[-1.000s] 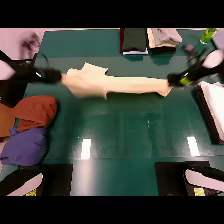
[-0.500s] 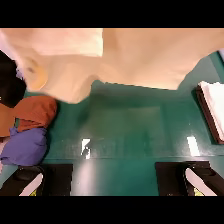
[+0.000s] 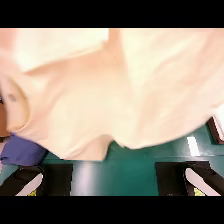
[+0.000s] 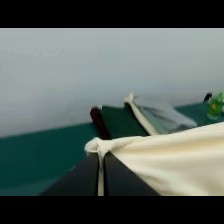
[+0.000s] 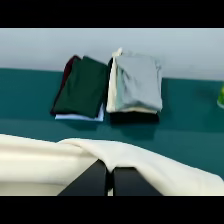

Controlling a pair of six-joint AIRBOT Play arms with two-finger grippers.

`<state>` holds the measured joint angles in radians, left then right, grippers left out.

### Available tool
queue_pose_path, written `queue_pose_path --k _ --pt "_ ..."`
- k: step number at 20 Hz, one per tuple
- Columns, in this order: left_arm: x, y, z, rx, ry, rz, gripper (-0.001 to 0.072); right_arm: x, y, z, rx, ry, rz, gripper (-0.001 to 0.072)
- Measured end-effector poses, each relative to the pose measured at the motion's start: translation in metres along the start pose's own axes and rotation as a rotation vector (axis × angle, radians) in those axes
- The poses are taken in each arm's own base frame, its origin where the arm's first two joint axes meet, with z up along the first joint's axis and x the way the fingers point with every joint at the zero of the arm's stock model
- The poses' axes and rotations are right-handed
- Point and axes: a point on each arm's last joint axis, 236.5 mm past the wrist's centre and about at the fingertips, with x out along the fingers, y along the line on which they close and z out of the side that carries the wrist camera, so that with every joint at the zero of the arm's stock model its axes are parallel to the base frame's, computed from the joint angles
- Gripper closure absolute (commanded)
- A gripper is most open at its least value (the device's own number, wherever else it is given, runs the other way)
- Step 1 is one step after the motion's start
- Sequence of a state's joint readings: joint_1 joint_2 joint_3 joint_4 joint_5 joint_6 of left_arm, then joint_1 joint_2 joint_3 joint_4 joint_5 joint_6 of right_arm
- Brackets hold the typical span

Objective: Fold the shirts.

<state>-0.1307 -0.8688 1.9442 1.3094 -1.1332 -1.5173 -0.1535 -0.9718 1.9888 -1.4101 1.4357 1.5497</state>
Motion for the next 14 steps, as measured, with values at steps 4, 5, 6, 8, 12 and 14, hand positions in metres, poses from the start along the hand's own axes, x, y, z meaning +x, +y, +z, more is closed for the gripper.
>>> queue_pose_path --k 4,5,6,8,12,14 --pt "0.102 0.03 -0.128 -0.06 0.443 0.006 0.0681 0.107 -0.002 -0.089 0.042 0.347 0.046 0.0694" --pt "0.124 0.037 -0.165 -0.081 0.547 0.007 0.0681 0.133 0.001 -0.117 0.047 0.438 0.062 0.0693" --pt "0.145 0.045 -0.209 -0.105 0.664 0.008 0.0681 0.159 0.002 -0.149 0.054 0.532 0.072 0.0693" --pt "0.177 0.058 -0.288 -0.147 0.854 0.015 0.0682 0.203 0.003 -0.202 0.072 0.675 0.083 0.0694" --pt "0.221 0.082 -0.402 -0.194 1.044 0.048 0.0682 0.271 0.0 -0.267 0.099 0.824 0.086 0.0694" --pt "0.235 0.088 -0.428 -0.2 1.057 0.06 0.0682 0.295 -0.001 -0.278 0.102 0.844 0.086 0.0693"
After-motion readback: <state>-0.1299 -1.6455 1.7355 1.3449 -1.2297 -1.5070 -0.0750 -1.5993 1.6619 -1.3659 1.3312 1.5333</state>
